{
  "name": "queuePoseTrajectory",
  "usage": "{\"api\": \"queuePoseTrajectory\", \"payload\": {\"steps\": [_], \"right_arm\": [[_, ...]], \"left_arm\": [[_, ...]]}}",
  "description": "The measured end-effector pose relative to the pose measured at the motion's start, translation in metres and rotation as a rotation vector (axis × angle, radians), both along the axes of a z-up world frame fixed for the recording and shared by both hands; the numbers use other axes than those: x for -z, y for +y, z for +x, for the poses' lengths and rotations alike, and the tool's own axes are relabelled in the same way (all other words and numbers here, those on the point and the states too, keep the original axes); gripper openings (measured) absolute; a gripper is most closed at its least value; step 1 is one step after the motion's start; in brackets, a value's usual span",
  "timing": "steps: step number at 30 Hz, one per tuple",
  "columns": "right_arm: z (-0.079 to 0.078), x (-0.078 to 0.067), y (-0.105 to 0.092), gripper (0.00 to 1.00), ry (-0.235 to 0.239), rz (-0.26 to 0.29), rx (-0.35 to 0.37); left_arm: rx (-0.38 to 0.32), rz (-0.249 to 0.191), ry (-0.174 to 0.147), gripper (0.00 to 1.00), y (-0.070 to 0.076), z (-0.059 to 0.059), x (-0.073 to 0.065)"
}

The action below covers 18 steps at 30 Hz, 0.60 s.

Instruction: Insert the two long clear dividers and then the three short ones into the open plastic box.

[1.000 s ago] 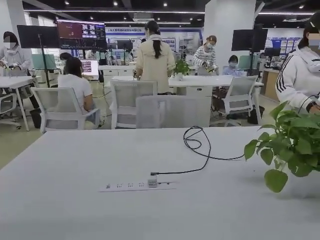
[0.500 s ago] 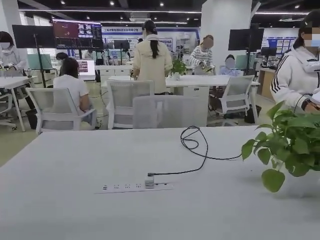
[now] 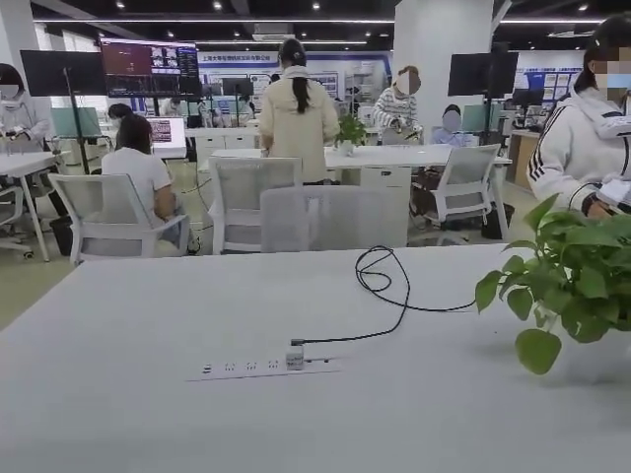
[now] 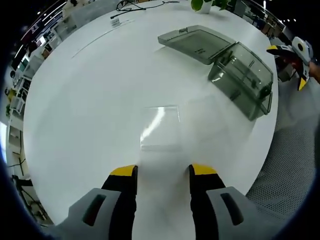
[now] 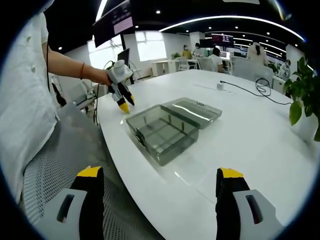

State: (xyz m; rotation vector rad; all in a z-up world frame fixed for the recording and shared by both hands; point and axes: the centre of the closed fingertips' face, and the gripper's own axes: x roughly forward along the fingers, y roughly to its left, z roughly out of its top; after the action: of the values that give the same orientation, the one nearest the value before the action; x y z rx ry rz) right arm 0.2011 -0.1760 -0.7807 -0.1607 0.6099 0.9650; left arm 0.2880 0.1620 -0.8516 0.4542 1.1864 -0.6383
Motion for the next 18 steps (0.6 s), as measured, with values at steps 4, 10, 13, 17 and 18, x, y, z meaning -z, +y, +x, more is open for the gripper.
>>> {"api": "queuePoseTrajectory", "payload": {"steps": [4,10,13,17,18], "right_arm": [[-0.0002,-0.0005,-0.0006,0.93,-0.002,0.002,0.003],[-0.0019,0.0001,0.0005,0.93,0.0,0.003,0.004],[-0.0019,-0.0004,0.0007,0.93,-0.001,0.002,0.004],[-0.0014,-0.0021,0.0012,0.93,-0.005,0.003,0.005],[-0.0015,-0.0017,0.0011,0.93,-0.004,0.002,0.005]], "left_arm": [[-0.007,0.015,0.017,0.4,0.0001,-0.0008,-0.0002],[-0.029,0.027,0.03,0.32,0.0016,-0.0003,0.0001],[-0.029,0.029,0.033,0.32,0.0018,-0.0006,0.0004],[-0.039,0.025,0.033,0.32,0.0018,-0.0006,0.0003],[-0.037,0.025,0.032,0.32,0.0018,-0.0008,0.0003]]}}
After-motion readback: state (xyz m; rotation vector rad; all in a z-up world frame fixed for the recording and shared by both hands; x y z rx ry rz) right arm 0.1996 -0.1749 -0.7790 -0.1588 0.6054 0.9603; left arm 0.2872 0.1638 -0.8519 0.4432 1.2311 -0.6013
